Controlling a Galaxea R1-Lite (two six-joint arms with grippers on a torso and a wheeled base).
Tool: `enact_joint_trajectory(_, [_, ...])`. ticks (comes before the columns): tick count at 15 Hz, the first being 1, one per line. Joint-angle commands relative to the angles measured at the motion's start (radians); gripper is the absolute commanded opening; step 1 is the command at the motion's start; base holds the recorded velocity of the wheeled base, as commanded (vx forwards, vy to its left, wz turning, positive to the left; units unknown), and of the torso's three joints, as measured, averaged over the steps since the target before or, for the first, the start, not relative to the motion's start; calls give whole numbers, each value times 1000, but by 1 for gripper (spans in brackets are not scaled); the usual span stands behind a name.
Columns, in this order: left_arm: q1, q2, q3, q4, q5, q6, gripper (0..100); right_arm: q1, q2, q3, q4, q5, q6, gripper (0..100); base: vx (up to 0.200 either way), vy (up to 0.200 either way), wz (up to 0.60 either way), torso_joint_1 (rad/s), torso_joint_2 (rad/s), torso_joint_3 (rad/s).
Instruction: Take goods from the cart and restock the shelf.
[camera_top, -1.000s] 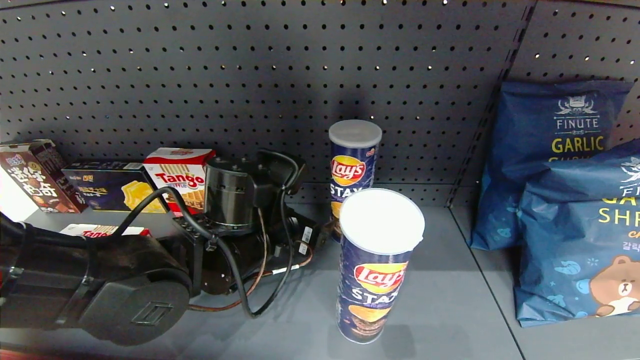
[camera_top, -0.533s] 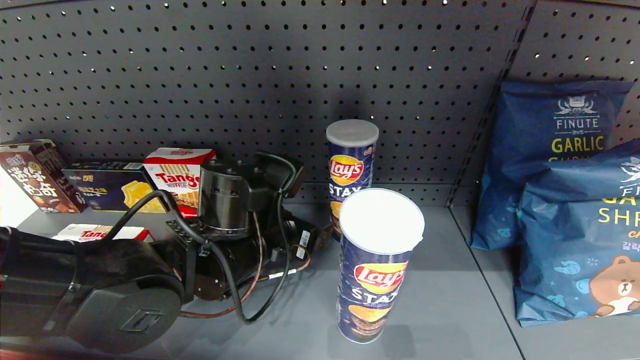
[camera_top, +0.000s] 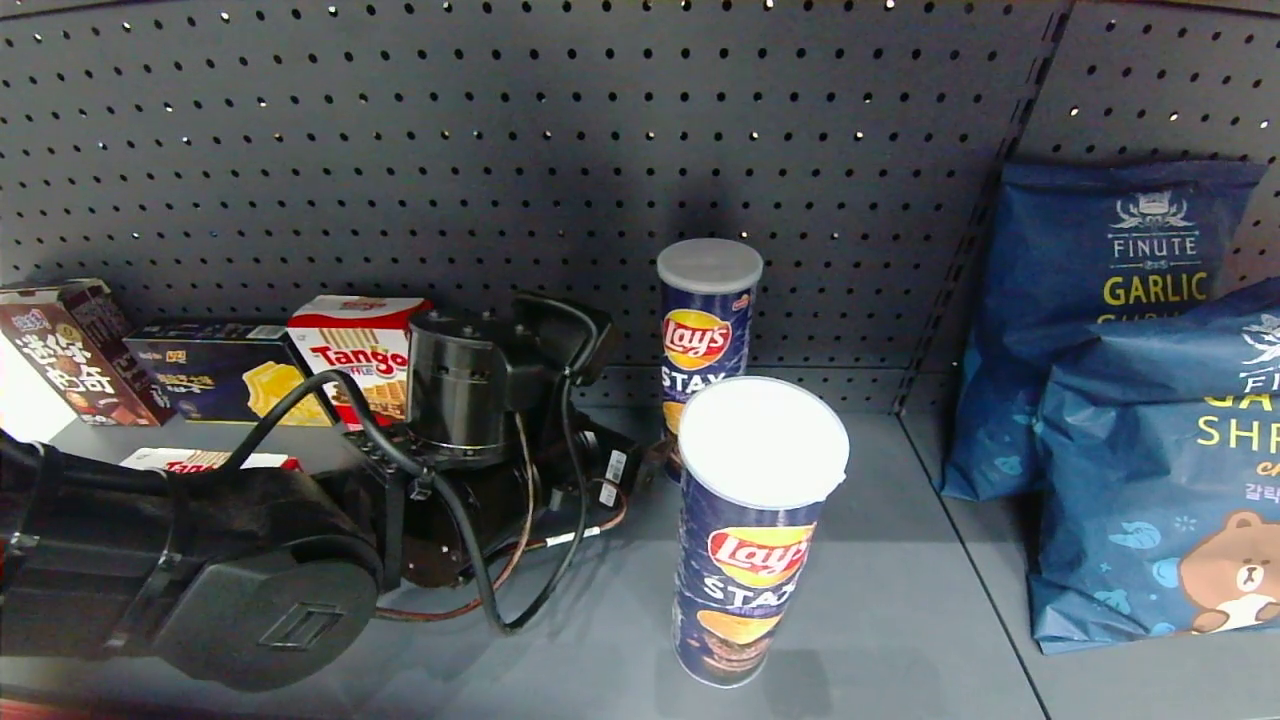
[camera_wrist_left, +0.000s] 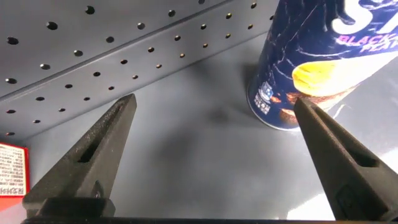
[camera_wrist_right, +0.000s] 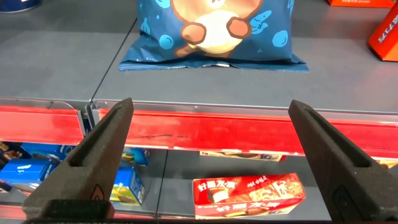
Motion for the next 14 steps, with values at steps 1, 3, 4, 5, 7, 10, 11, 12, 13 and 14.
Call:
enact_joint_trajectory(1, [5,-18,3,0,3,0,100,0,1,0,0,0,0,100,0,0,0,0,0,0])
enact_joint_trajectory(3, [26,-116,0,13,6,4,100,0,1,0,0,0,0,100,0,0,0,0,0,0])
enact_joint_trajectory(4, [40,-165,2,24,14,23,100,0,1,0,-2,0,0,100,0,0,0,0,0,0])
enact_joint_trajectory(5, [40,-205,2,36,18,47,100,0,1,0,-2,0,0,100,0,0,0,0,0,0])
enact_joint_trajectory(7, [41,-298,5,82,18,77,100,0,1,0,-2,0,0,100,0,0,0,0,0,0])
enact_joint_trajectory(10, [40,-414,25,116,17,109,100,0,1,0,-2,0,0,100,0,0,0,0,0,0])
enact_joint_trajectory(11, [32,-453,48,125,14,126,100,0,1,0,0,0,0,100,0,0,0,0,0,0])
enact_joint_trajectory(12, [21,-515,100,135,14,158,100,0,1,0,0,0,0,100,0,0,0,0,0,0])
enact_joint_trajectory(13, [20,-573,174,133,15,205,100,0,1,0,-2,10,-6,100,0,0,0,0,0,0])
enact_joint_trajectory(14, [20,-618,221,136,15,235,100,0,1,0,0,11,-5,100,0,0,0,0,0,0])
